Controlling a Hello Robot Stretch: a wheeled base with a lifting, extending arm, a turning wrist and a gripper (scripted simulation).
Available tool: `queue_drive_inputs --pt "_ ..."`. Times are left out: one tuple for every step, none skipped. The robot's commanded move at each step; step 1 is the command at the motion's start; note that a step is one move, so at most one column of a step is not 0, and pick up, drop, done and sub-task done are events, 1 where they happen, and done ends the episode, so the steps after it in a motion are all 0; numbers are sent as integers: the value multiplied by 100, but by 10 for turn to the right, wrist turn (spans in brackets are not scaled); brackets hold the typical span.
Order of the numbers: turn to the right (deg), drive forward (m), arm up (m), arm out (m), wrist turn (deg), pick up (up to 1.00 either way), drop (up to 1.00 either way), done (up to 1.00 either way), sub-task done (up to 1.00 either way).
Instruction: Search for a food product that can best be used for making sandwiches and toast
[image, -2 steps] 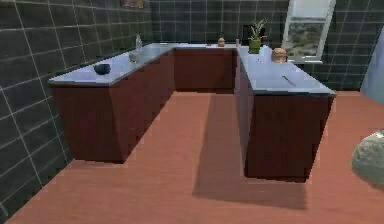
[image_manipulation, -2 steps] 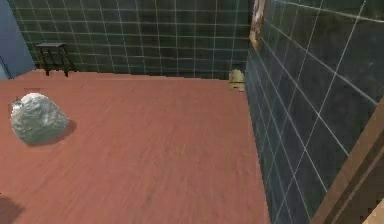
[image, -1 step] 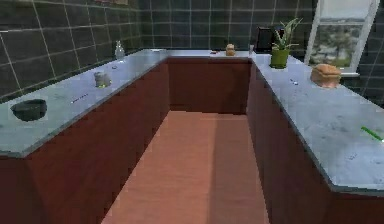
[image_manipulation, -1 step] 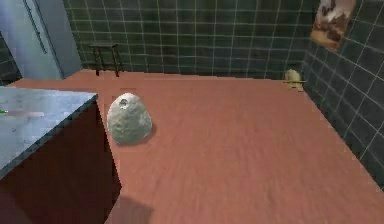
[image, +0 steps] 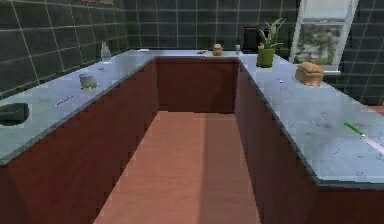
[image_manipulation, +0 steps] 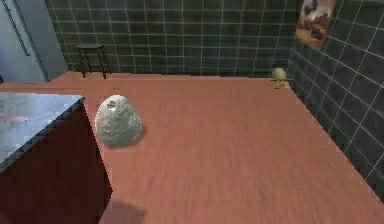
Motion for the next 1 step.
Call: queue_drive_inputs --pt "0 45 0 0 0 0 0 0 0"
